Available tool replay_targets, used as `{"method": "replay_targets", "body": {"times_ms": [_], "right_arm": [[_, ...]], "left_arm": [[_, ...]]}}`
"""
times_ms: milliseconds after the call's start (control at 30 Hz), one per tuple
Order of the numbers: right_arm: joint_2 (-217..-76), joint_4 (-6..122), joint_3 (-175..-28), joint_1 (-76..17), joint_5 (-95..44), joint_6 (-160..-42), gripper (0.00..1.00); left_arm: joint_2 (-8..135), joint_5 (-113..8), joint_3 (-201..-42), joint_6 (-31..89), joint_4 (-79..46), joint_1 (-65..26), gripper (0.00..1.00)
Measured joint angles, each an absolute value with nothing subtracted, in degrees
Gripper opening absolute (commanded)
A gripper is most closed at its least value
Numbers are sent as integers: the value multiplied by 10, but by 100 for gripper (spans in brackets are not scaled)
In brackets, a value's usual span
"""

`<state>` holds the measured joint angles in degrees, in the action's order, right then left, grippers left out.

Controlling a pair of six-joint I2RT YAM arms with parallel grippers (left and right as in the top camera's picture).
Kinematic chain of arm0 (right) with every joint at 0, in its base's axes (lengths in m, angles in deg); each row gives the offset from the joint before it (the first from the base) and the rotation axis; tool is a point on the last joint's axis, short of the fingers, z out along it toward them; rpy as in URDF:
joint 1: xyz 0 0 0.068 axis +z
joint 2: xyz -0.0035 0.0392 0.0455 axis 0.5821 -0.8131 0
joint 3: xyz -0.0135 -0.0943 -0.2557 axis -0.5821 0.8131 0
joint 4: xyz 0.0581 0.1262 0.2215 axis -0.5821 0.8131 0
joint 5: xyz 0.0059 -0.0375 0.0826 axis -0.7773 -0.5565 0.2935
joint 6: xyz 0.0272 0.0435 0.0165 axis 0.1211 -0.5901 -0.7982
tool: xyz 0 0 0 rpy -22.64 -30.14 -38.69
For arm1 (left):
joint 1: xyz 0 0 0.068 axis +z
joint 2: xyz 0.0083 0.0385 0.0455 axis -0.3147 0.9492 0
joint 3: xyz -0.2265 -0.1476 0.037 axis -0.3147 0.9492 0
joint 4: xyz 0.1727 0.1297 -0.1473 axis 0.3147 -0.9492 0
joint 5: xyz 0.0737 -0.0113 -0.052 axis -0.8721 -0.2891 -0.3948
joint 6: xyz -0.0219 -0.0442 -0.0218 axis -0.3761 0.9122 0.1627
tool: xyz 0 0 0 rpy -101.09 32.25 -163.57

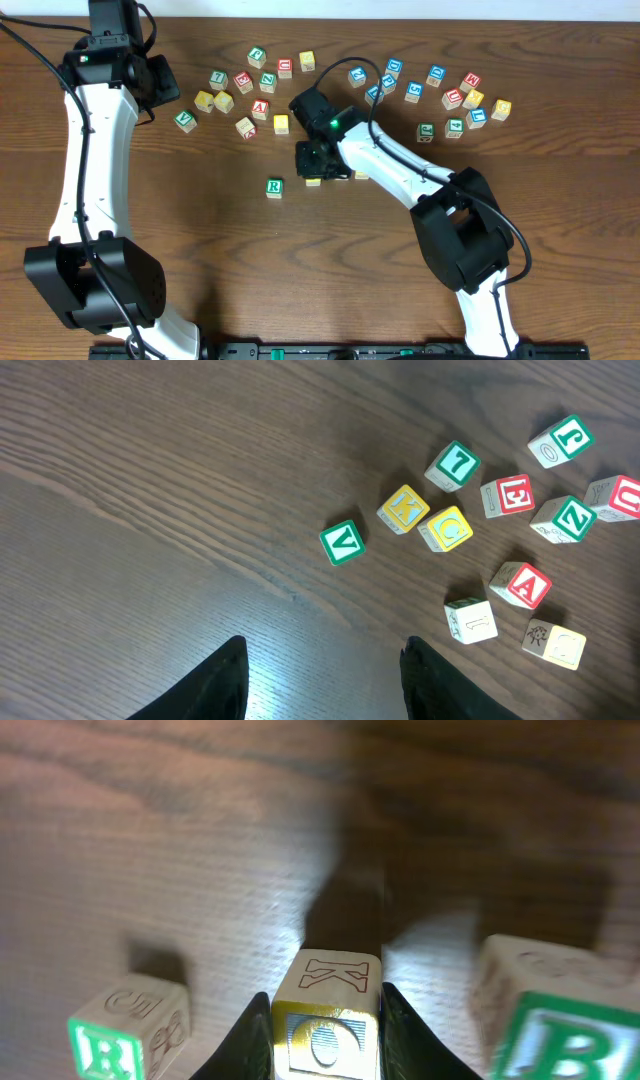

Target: Spell out ROBOT

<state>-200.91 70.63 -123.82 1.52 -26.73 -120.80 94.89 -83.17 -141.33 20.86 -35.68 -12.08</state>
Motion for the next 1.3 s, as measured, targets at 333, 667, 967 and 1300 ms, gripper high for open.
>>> {"method": "replay_targets", "body": {"times_ms": [333, 667, 967, 1300], "right_arm": [[-2009, 708, -1238, -11, -269, -1212, 21], [-2009, 718, -1238, -12, -272, -1215, 22], [-2009, 725, -1239, -14, -271, -1220, 21], [-2009, 735, -1240, -17, -270, -1223, 22]], "left_arm": [[949, -832, -1413, 209, -357, -121, 49], [949, -832, -1413, 209, -357, -121, 48], [949, -832, -1413, 209, -357, -121, 49], [949, -832, -1413, 209, -357, -121, 49]]}}
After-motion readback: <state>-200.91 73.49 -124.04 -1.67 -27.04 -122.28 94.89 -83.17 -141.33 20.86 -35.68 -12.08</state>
